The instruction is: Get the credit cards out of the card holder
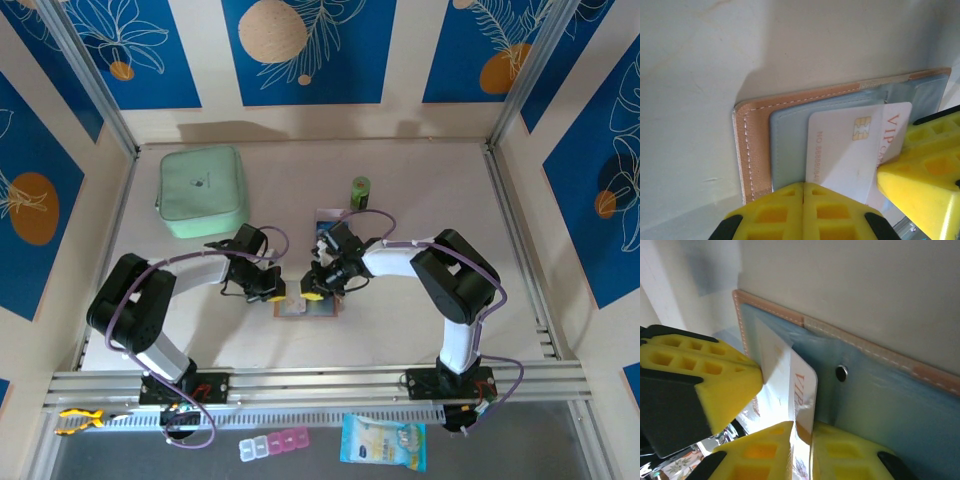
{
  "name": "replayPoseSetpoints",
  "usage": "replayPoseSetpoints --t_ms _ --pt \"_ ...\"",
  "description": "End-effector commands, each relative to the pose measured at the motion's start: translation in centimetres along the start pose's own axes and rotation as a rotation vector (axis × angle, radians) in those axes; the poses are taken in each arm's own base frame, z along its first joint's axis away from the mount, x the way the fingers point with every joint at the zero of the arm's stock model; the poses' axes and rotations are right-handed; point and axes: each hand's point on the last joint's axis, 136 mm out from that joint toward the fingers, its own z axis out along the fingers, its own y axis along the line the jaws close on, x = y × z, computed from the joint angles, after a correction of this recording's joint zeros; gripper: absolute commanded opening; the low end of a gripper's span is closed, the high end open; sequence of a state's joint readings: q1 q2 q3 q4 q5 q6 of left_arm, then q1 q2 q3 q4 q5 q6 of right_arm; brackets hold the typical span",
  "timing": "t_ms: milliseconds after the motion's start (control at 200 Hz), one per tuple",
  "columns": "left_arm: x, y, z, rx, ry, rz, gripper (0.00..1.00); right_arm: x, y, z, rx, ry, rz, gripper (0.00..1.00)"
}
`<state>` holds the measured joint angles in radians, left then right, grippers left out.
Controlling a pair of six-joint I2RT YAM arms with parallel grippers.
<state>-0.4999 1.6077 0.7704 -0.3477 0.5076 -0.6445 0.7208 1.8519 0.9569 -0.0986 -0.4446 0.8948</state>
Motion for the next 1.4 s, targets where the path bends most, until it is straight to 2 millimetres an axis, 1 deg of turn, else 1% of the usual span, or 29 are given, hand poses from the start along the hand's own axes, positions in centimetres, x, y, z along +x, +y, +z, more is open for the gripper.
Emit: replayPoseSetpoints --t_ms 0,105,340,550,725,965,1080,1231,1311,1391 --pt "1.1 1.9 0.8 -0.065 0.04 -0.018 0.0 0.2 0.8 0.1 -0.046 0.014 -0.003 0.15" --pt "1.2 2.0 0.7 -0.067 0.041 -0.019 0.0 0.3 0.4 -0.3 -0.023 -0.001 0.002 0.12" --pt "1.1 2.1 0.7 -0.074 0.04 -0.019 0.0 0.9 -1.1 -1.1 0.009 -0.012 0.025 0.11" --pt "1.1 2.2 0.6 -0.078 0.038 -0.022 0.0 1.1 -1.3 -2.3 0.034 -0.021 0.015 0.11" --pt "1.1 2.0 0.6 -0.073 0.038 -0.021 0.0 1.6 -1.8 -3.3 0.108 -0.007 0.019 0.08" --pt "1.0 1.7 0.4 -0.064 0.032 -0.02 0.0 2.2 -1.6 -4.4 0.232 0.009 0.015 0.08" --pt "1.0 1.7 0.3 -0.062 0.03 -0.02 0.0 2.0 -1.7 -4.8 0.301 0.001 0.022 0.08" --pt "1.0 1.6 0.3 -0.062 0.031 -0.017 0.0 2.0 -1.6 -4.9 0.363 -0.002 0.022 0.09" --pt "1.0 1.6 0.2 -0.06 0.028 -0.017 0.0 1.9 -1.3 -4.7 0.366 -0.003 0.023 0.09" --pt "1.0 1.5 0.2 -0.059 0.028 -0.016 0.0 1.9 -0.9 -4.4 0.362 -0.004 0.022 0.12"
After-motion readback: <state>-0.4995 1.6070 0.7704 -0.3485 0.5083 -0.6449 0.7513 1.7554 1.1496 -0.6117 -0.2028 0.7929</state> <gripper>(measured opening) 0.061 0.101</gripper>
